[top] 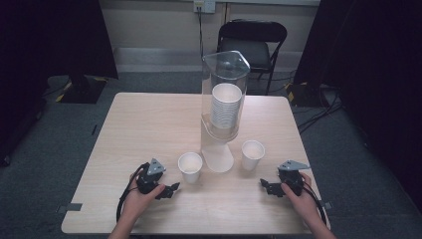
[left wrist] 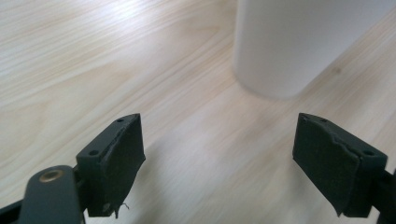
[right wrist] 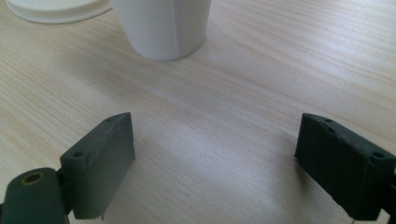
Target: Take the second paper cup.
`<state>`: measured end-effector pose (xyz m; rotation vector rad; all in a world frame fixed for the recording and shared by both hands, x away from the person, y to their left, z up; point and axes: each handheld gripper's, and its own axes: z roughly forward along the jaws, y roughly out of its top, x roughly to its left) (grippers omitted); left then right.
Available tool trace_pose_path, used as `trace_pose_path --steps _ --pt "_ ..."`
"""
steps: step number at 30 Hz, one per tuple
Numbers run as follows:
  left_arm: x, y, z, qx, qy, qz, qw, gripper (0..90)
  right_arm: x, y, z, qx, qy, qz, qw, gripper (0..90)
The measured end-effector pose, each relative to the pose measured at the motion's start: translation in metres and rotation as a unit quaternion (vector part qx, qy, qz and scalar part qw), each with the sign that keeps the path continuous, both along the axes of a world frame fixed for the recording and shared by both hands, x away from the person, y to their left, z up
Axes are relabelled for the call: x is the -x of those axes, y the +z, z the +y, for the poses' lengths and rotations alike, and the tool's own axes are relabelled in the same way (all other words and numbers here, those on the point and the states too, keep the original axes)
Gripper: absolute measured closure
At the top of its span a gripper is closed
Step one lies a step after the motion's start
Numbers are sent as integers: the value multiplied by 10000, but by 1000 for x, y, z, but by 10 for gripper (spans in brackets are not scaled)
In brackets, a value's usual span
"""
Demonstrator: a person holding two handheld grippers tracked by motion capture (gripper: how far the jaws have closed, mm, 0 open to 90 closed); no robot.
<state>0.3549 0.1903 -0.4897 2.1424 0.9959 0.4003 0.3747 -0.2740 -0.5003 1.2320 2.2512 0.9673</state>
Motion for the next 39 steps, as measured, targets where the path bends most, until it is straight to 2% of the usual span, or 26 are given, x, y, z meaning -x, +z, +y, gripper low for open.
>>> trace_pose_path --steps 4,5,6,15,16,18,26,39 --pt "5 -3 9 2 -42 87 10000 165 0 0 0 0 3 -13 10000 112" --pt "5 -3 11 -38 -60 74 9999 165 0 0 0 -1 2 -13 10000 112" --pt "6 -3 12 33 -26 71 10000 166 0 0 0 -2 1 -12 10000 111" --pt "12 -1 33 110 37 52 9999 165 0 0 0 2 -11 1 10000 110" --pt "12 -1 35 60 37 50 10000 165 0 0 0 3 -14 3 10000 110" --pt "13 -1 41 134 114 50 9998 164 0 0 0 4 4 -14 10000 110" --pt "14 1 58 195 235 13 9995 164 0 0 0 2 -11 0 10000 110" --pt "15 -4 79 -20 290 130 9995 164 0 0 0 3 4 -14 10000 110"
